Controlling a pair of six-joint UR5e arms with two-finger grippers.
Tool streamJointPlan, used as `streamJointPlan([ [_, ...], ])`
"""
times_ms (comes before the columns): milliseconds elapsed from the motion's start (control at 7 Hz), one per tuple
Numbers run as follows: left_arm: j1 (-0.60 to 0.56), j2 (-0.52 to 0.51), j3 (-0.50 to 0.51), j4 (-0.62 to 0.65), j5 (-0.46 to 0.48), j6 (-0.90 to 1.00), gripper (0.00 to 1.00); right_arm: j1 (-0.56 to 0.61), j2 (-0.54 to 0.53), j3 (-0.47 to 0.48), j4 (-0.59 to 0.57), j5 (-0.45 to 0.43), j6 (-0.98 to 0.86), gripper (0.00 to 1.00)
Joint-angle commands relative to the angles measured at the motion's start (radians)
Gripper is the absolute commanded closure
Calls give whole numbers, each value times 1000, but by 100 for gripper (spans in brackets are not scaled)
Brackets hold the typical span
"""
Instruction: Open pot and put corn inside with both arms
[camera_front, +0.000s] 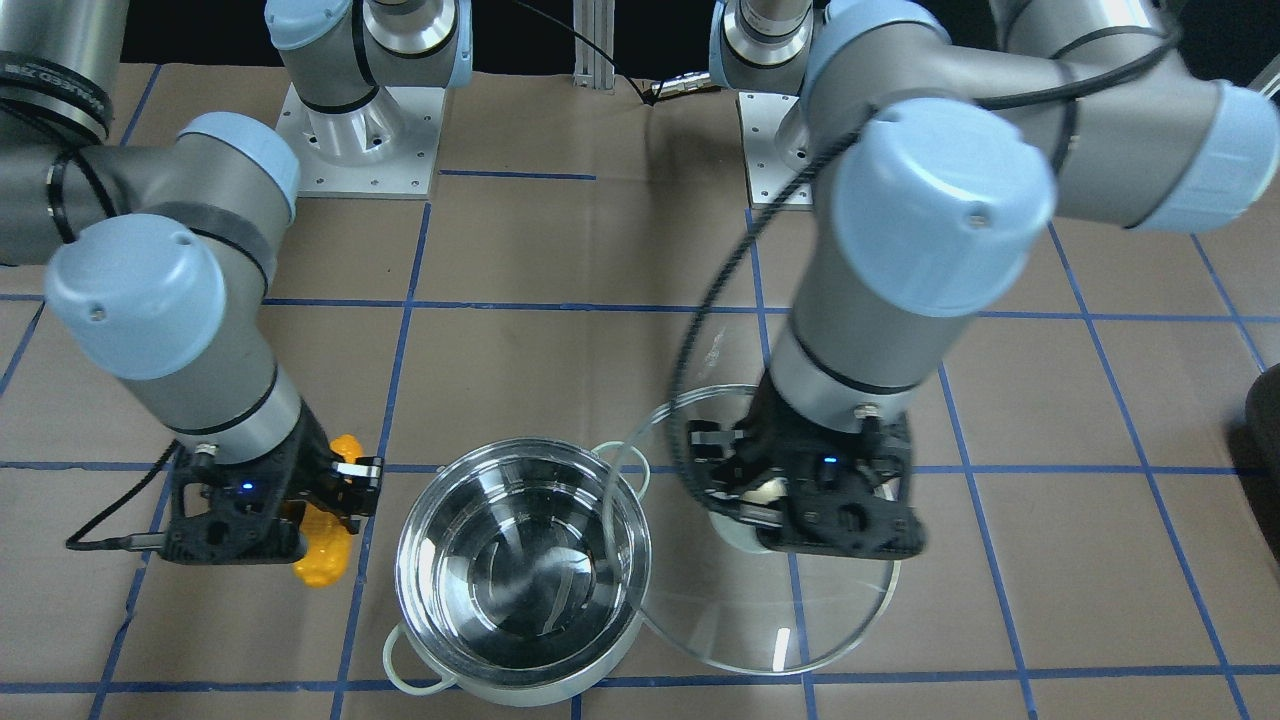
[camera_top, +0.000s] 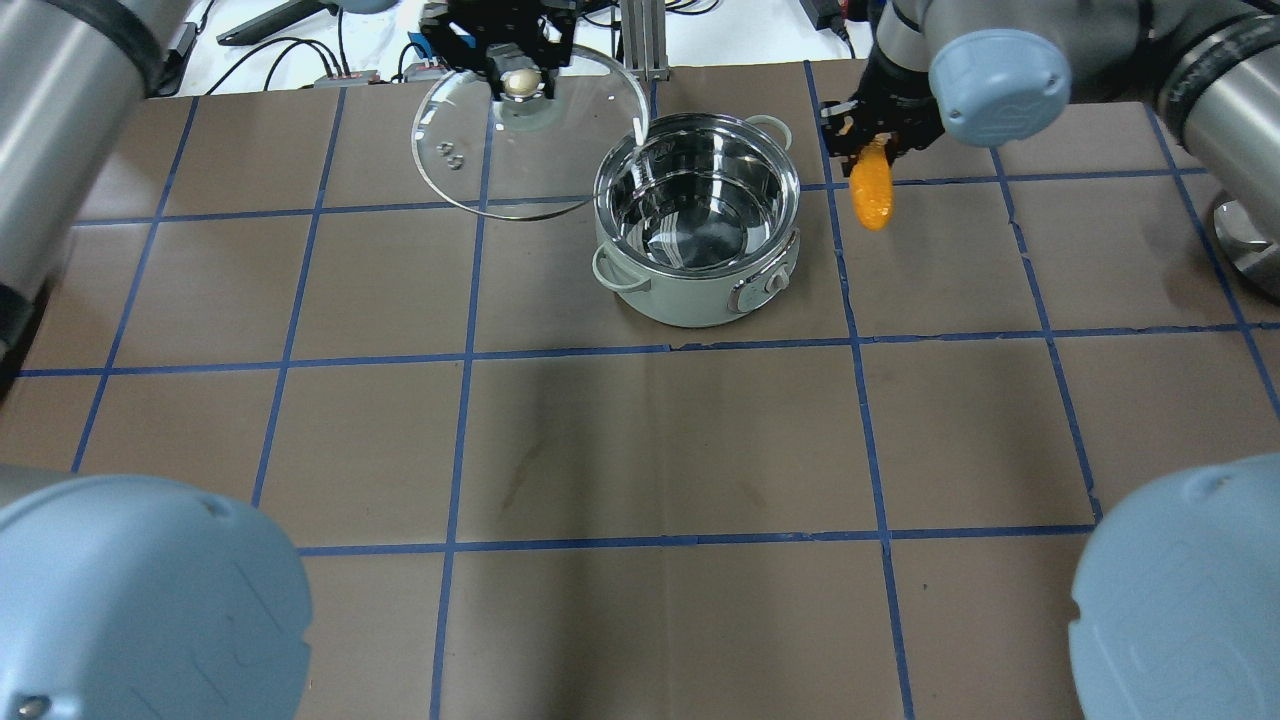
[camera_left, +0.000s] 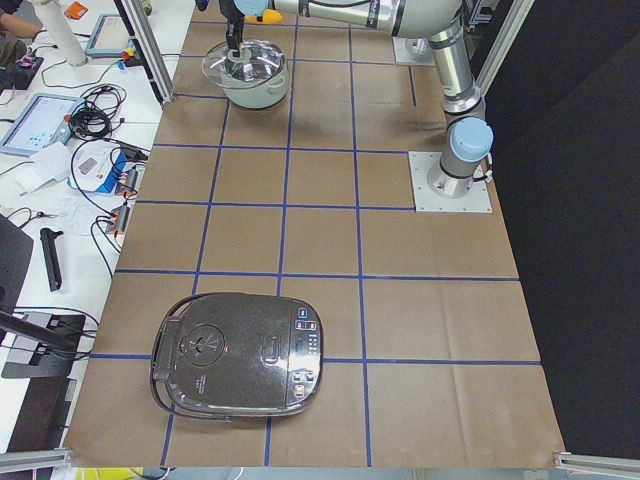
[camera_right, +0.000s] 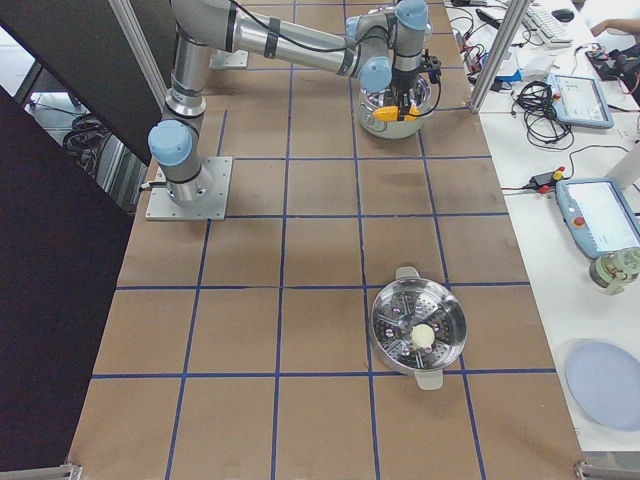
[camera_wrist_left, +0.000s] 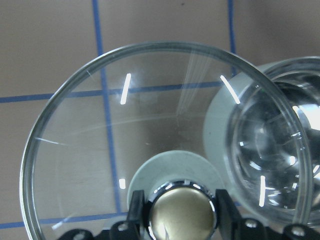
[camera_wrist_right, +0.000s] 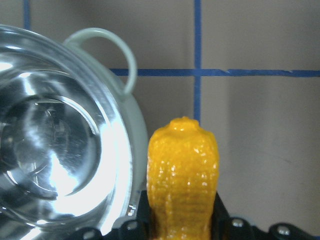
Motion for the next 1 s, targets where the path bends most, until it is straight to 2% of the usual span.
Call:
streamJointPlan([
  [0,193,14,-164,68,-9,160,79,138,92,-47,-57,34,164,89],
  [143,218,-6,-277,276,-34,197,79,184,130,-46,-109,30,166,90],
  [429,240,-14,-425,460,-29,250,79,193,186,-40,-140,30,160,89],
  [714,280,-32,-453,476,-34,252,79,193,258,-40,-236,30,151,89],
  [857,281,-47,-458,493,-35,251,71,193,257,-38,-235,19,149,75],
])
